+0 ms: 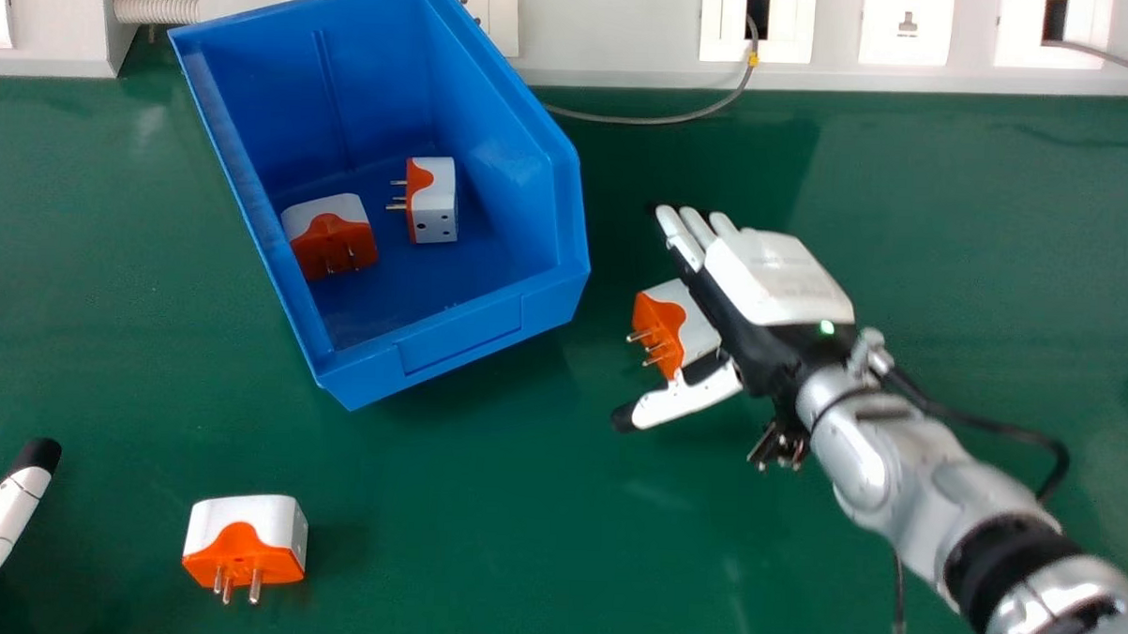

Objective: Pick all objects and put in blue box

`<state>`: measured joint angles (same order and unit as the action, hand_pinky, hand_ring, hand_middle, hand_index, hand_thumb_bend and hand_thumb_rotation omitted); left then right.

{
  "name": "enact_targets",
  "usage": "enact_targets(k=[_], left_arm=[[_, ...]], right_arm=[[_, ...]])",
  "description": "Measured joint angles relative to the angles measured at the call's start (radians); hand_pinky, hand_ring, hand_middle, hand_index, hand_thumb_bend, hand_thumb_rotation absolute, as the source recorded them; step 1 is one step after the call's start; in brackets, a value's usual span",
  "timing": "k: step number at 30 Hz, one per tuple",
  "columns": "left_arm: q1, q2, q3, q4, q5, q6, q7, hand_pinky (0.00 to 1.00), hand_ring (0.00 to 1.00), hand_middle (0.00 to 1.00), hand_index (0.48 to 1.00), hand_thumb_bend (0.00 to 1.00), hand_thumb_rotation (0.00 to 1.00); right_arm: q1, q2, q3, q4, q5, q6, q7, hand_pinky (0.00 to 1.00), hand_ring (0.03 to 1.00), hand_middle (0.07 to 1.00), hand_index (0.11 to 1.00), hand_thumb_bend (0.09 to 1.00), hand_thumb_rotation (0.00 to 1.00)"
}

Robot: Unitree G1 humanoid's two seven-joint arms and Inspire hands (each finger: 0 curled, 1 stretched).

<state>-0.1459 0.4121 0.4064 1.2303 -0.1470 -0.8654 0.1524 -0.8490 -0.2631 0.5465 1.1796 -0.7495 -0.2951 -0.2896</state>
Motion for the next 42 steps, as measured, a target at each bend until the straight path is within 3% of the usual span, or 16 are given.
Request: enact_targets(k=[5, 9, 10, 12, 13, 15, 17, 22, 28, 38, 40, 42], left_arm=[[-0.002, -0.001, -0.001, 0.000, 0.000, 0.003, 0.002, 0.66, 0.72, 0.72, 0.747, 0.83, 0.35], [-0.004, -0.001, -0.001, 0.001, 0.000, 0.004, 0.004, 0.66, 0.72, 0.72, 0.741, 0.84, 0.36], [-0.004, -0.002, -0.001, 0.001, -0.001, 0.004, 0.004, 0.66, 0.72, 0.72, 0.742, 0.84, 0.35], [-0.006, -0.002, -0.001, 0.001, 0.000, 0.005, 0.006, 0.65, 0.72, 0.72, 0.743, 0.83, 0.35], [-0.007, -0.002, -0.002, 0.002, 0.000, 0.005, 0.008, 0.65, 0.72, 0.72, 0.743, 0.83, 0.35], [-0.009, -0.002, -0.006, 0.002, 0.001, 0.005, 0.013, 0.65, 0.71, 0.72, 0.741, 0.83, 0.35], [-0.010, -0.003, -0.006, 0.002, 0.000, 0.005, 0.013, 0.66, 0.72, 0.72, 0.740, 0.83, 0.35], [-0.013, -0.003, -0.008, 0.003, -0.001, 0.009, 0.014, 0.67, 0.72, 0.72, 0.743, 0.83, 0.35], [-0.018, -0.002, -0.007, 0.003, -0.002, 0.017, 0.018, 0.67, 0.72, 0.72, 0.741, 0.84, 0.35], [-0.027, -0.002, -0.007, 0.005, -0.003, 0.026, 0.019, 0.66, 0.72, 0.72, 0.737, 0.84, 0.35], [-0.028, -0.002, -0.009, 0.006, 0.000, 0.026, 0.026, 0.66, 0.72, 0.72, 0.737, 0.84, 0.35], [-0.028, -0.002, -0.007, 0.006, -0.004, 0.026, 0.021, 0.66, 0.72, 0.72, 0.737, 0.84, 0.35]], right_arm=[[-0.042, -0.016, 0.028, 0.048, -0.022, -0.025, 0.026, 0.87, 1.000, 1.000, 1.000, 1.000, 0.30], [-0.078, -0.028, 0.044, 0.076, -0.041, -0.026, 0.053, 0.79, 0.991, 1.000, 0.974, 0.985, 0.20], [-0.087, -0.031, 0.054, 0.078, -0.049, -0.025, 0.053, 0.73, 0.919, 0.960, 0.926, 0.952, 0.12], [-0.105, -0.032, 0.078, 0.081, -0.080, -0.020, 0.060, 0.53, 0.683, 0.808, 0.823, 0.869, 0.03], [-0.111, -0.032, 0.087, 0.082, -0.086, -0.019, 0.063, 0.50, 0.647, 0.782, 0.810, 0.857, 0.02], [-0.115, -0.028, 0.096, 0.087, -0.090, -0.012, 0.060, 0.37, 0.478, 0.600, 0.663, 0.626, 0.01], [-0.115, -0.020, 0.102, 0.097, -0.095, 0.000, 0.043, 0.33, 0.412, 0.526, 0.584, 0.547, 0.00], [-0.115, -0.015, 0.104, 0.105, -0.100, -0.002, 0.007, 0.31, 0.392, 0.489, 0.547, 0.516, 0.00], [-0.115, -0.012, 0.103, 0.104, -0.096, -0.014, 0.003, 0.36, 0.401, 0.518, 0.521, 0.511, 0.00], [-0.115, -0.009, 0.105, 0.104, -0.099, -0.034, -0.017, 0.34, 0.383, 0.499, 0.544, 0.508, 0.00], [-0.115, -0.009, 0.106, 0.104, -0.102, -0.035, -0.022, 0.34, 0.383, 0.499, 0.544, 0.508, 0.00], [-0.114, -0.012, 0.106, 0.099, -0.104, -0.047, -0.029, 0.34, 0.383, 0.500, 0.544, 0.508, 0.00]])
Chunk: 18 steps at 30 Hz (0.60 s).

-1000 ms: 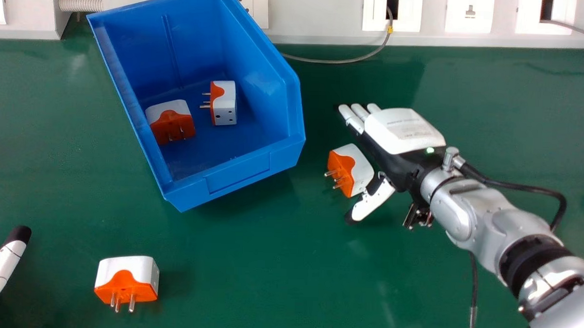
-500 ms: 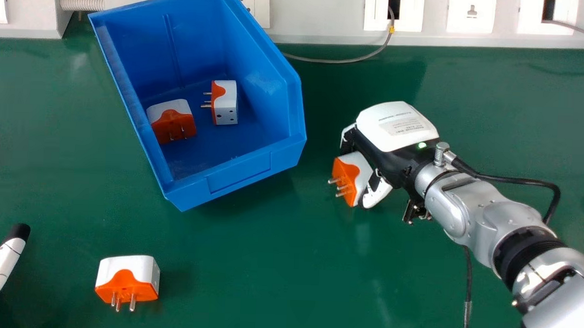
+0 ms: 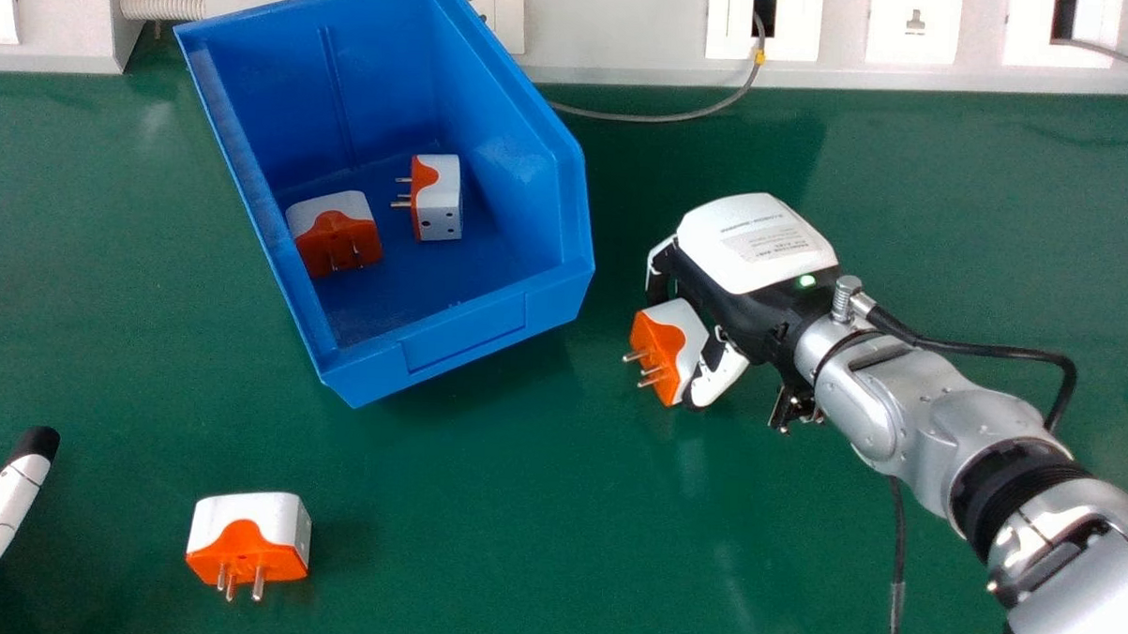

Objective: Pick all objects and put in blue box

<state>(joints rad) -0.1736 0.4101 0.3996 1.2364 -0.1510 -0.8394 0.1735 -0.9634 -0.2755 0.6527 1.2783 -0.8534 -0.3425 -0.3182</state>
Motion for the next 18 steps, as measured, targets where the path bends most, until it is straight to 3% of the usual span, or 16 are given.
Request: enact_targets(k=[1, 3, 7, 10, 14, 18], left_arm=[[0.000, 0.000, 0.001, 0.000, -0.003, 0.000, -0.002, 0.66, 0.72, 0.72, 0.737, 0.84, 0.35], [0.000, 0.000, 0.010, 0.000, -0.011, 0.000, -0.018, 0.66, 0.72, 0.72, 0.736, 0.84, 0.34], [0.000, 0.000, 0.015, 0.001, -0.012, 0.000, -0.027, 0.66, 0.71, 0.72, 0.736, 0.85, 0.34], [0.001, 0.001, 0.016, 0.001, -0.011, 0.000, -0.028, 0.66, 0.71, 0.71, 0.737, 0.85, 0.35], [0.002, 0.001, 0.018, 0.000, -0.011, -0.001, -0.038, 0.66, 0.72, 0.71, 0.739, 0.86, 0.34], [0.004, 0.002, 0.022, 0.000, -0.014, 0.000, -0.046, 0.67, 0.72, 0.72, 0.739, 0.86, 0.35]], right_arm=[[0.000, -0.001, 0.000, -0.006, 0.000, -0.008, -0.006, 0.34, 0.383, 0.500, 0.544, 0.508, 0.00], [0.008, -0.013, -0.014, -0.042, 0.016, -0.053, -0.008, 0.33, 0.377, 0.493, 0.549, 0.507, 0.00], [0.018, -0.033, -0.025, -0.123, 0.030, -0.130, 0.028, 0.25, 0.369, 0.459, 0.543, 0.506, 0.00], [0.061, -0.060, -0.040, -0.242, 0.071, -0.170, 0.137, 0.24, 0.381, 0.474, 0.523, 0.509, 0.00], [0.155, -0.094, -0.086, -0.448, 0.186, -0.221, 0.351, 0.24, 0.407, 0.491, 0.495, 0.513, 0.00], [0.214, -0.130, -0.123, -0.629, 0.266, -0.222, 0.532, 0.32, 0.439, 0.514, 0.470, 0.501, 0.00]])
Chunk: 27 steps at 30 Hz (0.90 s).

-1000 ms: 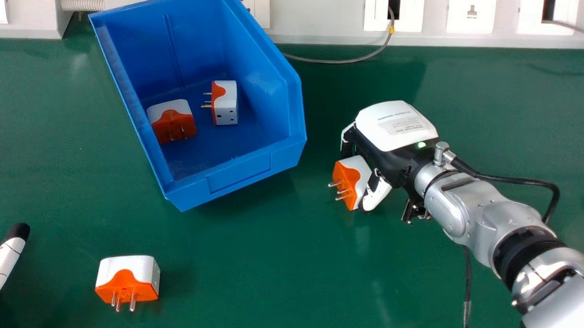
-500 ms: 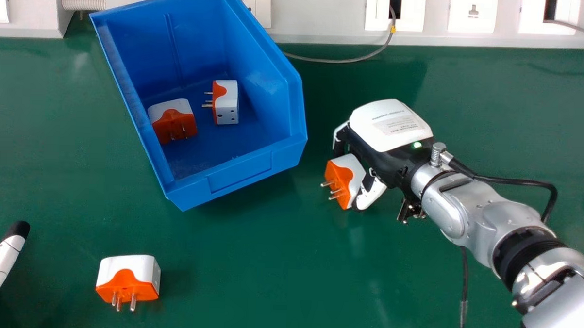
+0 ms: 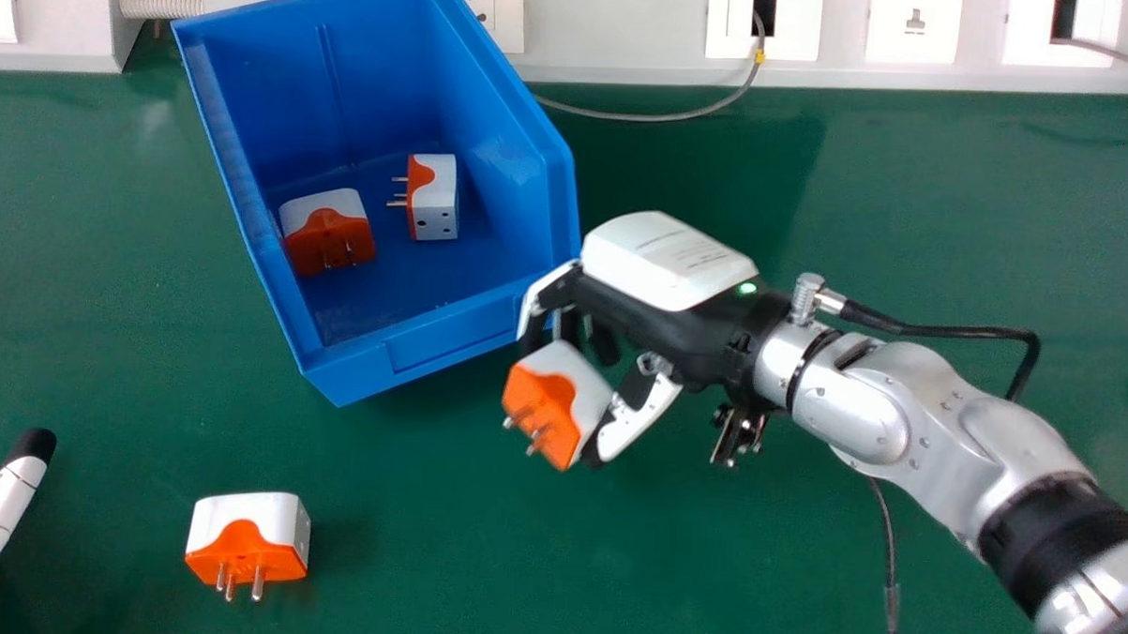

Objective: Pick all objects and put in blue box

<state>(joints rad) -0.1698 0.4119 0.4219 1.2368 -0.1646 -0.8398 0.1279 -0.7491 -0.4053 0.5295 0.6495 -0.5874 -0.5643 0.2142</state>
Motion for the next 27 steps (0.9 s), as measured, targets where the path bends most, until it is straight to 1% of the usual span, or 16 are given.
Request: enact_targets(k=[2, 5, 8, 10, 14, 16, 17, 22, 24, 27], left_arm=[[0.001, 0.000, 0.003, 0.000, -0.002, 0.000, -0.003, 0.67, 0.72, 0.72, 0.739, 0.87, 0.35], [0.002, 0.000, 0.007, 0.000, -0.003, 0.000, -0.011, 0.67, 0.73, 0.72, 0.741, 0.86, 0.34], [0.002, 0.000, 0.008, 0.000, -0.002, 0.000, -0.012, 0.67, 0.72, 0.72, 0.740, 0.86, 0.34], [0.003, 0.000, 0.008, 0.000, -0.001, 0.000, -0.010, 0.66, 0.72, 0.71, 0.739, 0.86, 0.34], [0.003, 0.002, 0.007, 0.000, 0.002, 0.000, -0.009, 0.67, 0.72, 0.71, 0.738, 0.86, 0.35], [0.003, 0.002, 0.008, 0.000, 0.001, 0.000, -0.010, 0.67, 0.72, 0.71, 0.739, 0.86, 0.35], [0.003, 0.002, 0.009, 0.000, 0.001, 0.000, -0.011, 0.66, 0.72, 0.72, 0.739, 0.86, 0.35], [0.003, 0.002, 0.012, 0.000, 0.001, 0.000, -0.015, 0.67, 0.72, 0.72, 0.739, 0.86, 0.34], [0.003, 0.002, 0.012, 0.000, 0.001, 0.000, -0.016, 0.67, 0.72, 0.72, 0.738, 0.86, 0.35], [0.002, 0.002, 0.011, 0.000, 0.005, -0.001, -0.012, 0.66, 0.72, 0.71, 0.736, 0.85, 0.35]], right_arm=[[0.019, -0.014, -0.017, -0.074, 0.027, 0.028, 0.062, 0.33, 0.440, 0.512, 0.472, 0.500, 0.00], [0.054, -0.034, -0.046, -0.199, 0.071, 0.102, 0.182, 0.35, 0.439, 0.506, 0.475, 0.500, 0.00], [0.082, -0.035, -0.064, -0.272, 0.091, 0.144, 0.249, 0.35, 0.440, 0.504, 0.478, 0.499, 0.00], [0.098, -0.036, -0.070, -0.306, 0.114, 0.155, 0.283, 0.34, 0.439, 0.501, 0.481, 0.498, 0.00], [0.110, -0.034, -0.098, -0.333, 0.167, 0.127, 0.305, 0.37, 0.430, 0.488, 0.489, 0.498, 0.00], [0.111, -0.029, -0.112, -0.335, 0.181, 0.094, 0.294, 0.37, 0.426, 0.487, 0.492, 0.498, 0.00], [0.116, -0.017, -0.123, -0.336, 0.189, 0.061, 0.268, 0.37, 0.423, 0.487, 0.494, 0.498, 0.00], [0.127, 0.058, -0.161, -0.335, 0.198, -0.032, 0.156, 0.37, 0.405, 0.481, 0.502, 0.499, 0.00], [0.127, 0.084, -0.170, -0.335, 0.183, -0.063, 0.096, 0.36, 0.405, 0.489, 0.509, 0.498, 0.00], [0.126, 0.119, -0.183, -0.334, 0.128, -0.078, -0.003, 0.34, 0.406, 0.502, 0.515, 0.497, 0.00]])
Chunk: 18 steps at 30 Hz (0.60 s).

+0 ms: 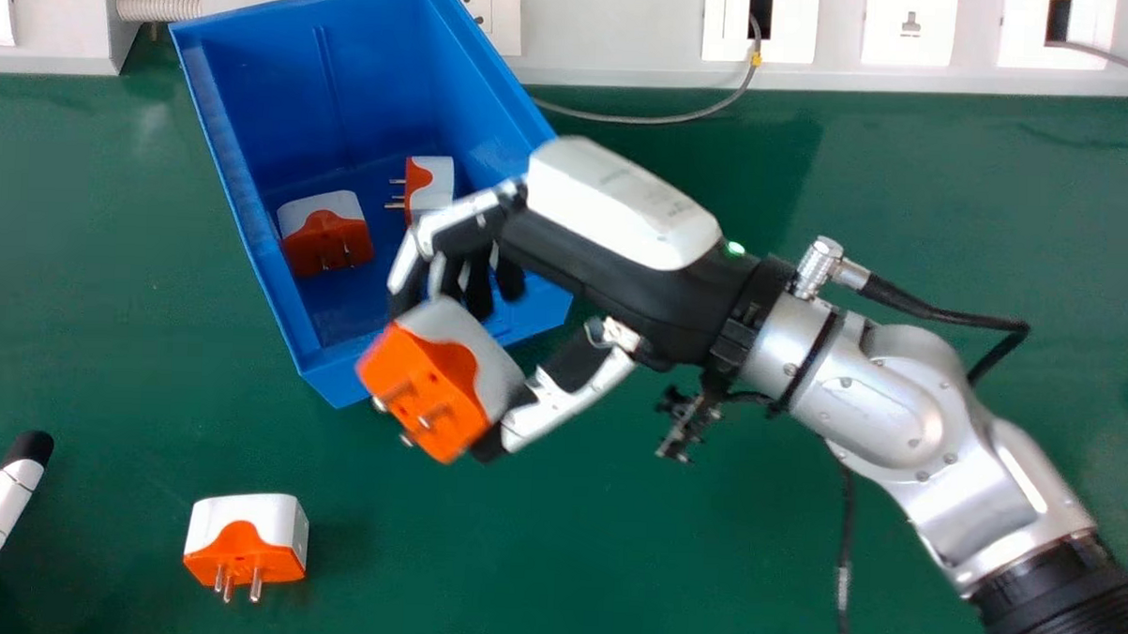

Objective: Pick all objects and put in blue box

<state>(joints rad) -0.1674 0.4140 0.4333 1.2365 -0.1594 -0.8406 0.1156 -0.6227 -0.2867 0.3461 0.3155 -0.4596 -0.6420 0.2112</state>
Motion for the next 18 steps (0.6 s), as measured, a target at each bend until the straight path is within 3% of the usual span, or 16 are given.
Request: enact_targets(k=[7, 9, 18], left_arm=[[-0.002, 0.000, 0.001, 0.000, 0.000, 0.000, 0.008, 0.67, 0.72, 0.72, 0.739, 0.85, 0.35], [-0.004, 0.000, -0.006, 0.001, 0.004, 0.002, 0.024, 0.66, 0.72, 0.72, 0.738, 0.86, 0.35], [-0.015, -0.003, -0.009, 0.000, 0.001, 0.001, 0.024, 0.66, 0.72, 0.72, 0.737, 0.86, 0.35]], right_arm=[[-0.071, 0.075, 0.009, 0.102, -0.184, 0.002, -0.221, 0.33, 0.407, 0.501, 0.520, 0.496, 0.00], [-0.133, 0.118, 0.025, 0.205, -0.249, 0.029, -0.317, 0.33, 0.408, 0.493, 0.524, 0.496, 0.00], [-0.347, 0.204, 0.131, 0.658, -0.402, 0.114, -0.615, 0.34, 0.421, 0.488, 0.523, 0.496, 0.00]])
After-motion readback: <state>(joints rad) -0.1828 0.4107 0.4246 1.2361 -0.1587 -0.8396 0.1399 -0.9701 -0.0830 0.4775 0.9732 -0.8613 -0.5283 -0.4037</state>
